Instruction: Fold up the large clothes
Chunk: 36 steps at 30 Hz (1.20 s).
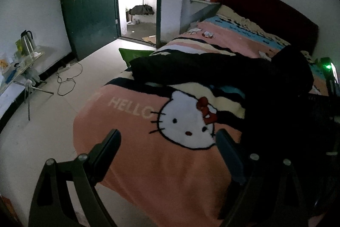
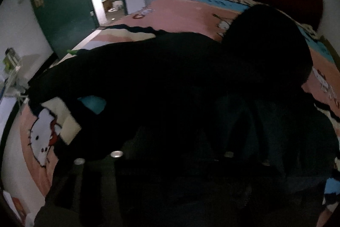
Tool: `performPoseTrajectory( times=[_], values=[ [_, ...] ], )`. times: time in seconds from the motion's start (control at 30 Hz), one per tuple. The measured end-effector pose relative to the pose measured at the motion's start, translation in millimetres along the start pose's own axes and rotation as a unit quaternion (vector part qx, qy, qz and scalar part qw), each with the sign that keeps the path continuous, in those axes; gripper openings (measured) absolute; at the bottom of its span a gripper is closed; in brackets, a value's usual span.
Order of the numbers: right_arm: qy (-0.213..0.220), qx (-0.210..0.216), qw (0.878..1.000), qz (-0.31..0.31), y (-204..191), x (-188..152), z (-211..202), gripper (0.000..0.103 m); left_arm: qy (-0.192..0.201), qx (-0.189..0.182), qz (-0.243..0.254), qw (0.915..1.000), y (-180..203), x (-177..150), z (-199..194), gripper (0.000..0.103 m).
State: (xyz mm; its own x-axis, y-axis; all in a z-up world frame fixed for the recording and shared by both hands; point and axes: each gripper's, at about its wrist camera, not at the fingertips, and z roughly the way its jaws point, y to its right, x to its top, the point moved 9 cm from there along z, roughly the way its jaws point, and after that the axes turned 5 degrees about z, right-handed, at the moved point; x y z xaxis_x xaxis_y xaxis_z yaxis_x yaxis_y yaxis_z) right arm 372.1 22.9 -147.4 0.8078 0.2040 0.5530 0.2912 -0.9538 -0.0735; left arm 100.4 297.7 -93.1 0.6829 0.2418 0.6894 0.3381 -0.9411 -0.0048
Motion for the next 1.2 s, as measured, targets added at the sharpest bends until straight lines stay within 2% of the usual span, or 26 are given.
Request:
performPoseTrajectory(
  times=[0.2,0.37,0.5,0.57,0.63,0.73,0.97,1.1,1.2],
  values=[
    [0.031,0.022,0.999,-0.003,4.3,1.7,-44.2,0.056,0.007,-0.005,0.013,0.9999,22.0,4.3,-17.8,0.091],
    [0.057,0.003,0.998,0.013,56.9,1.8,-88.8,0.058,0.013,-0.013,0.031,0.9993,57.9,12.3,-30.4,0.091],
    [0.07,-0.009,0.997,0.032,109.8,-2.6,-119.5,0.06,0.017,-0.031,0.059,0.9976,107.9,27.2,-37.7,0.091],
    [0.079,-0.019,0.996,0.04,138.2,-7.4,-134.4,0.071,0.017,-0.041,0.072,0.9964,133.1,35.2,-38.1,0.091],
    [0.086,-0.026,0.995,0.053,165.0,-13.4,-145.2,0.077,0.018,-0.057,0.09,0.9942,165.2,45.9,-38.0,0.091],
    [0.094,-0.036,0.992,0.075,204.4,-19.5,-155.1,0.078,0.022,-0.076,0.125,0.989,223.6,67.4,-32.1,0.091],
    [0.096,-0.068,0.986,0.117,280.5,-16.2,-140.4,0.078,0.016,-0.126,0.162,0.9786,347.4,106.7,15.6,0.091],
    [0.095,-0.076,0.985,0.121,301.8,-5.6,-114.5,0.078,0.007,-0.12,0.176,0.977,397.1,113.6,67.4,0.091],
    [0.09,-0.07,0.985,0.128,312.4,-2.9,-88.1,0.078,-0.005,-0.108,0.185,0.9768,413.7,108.8,101.5,0.091]
  ],
)
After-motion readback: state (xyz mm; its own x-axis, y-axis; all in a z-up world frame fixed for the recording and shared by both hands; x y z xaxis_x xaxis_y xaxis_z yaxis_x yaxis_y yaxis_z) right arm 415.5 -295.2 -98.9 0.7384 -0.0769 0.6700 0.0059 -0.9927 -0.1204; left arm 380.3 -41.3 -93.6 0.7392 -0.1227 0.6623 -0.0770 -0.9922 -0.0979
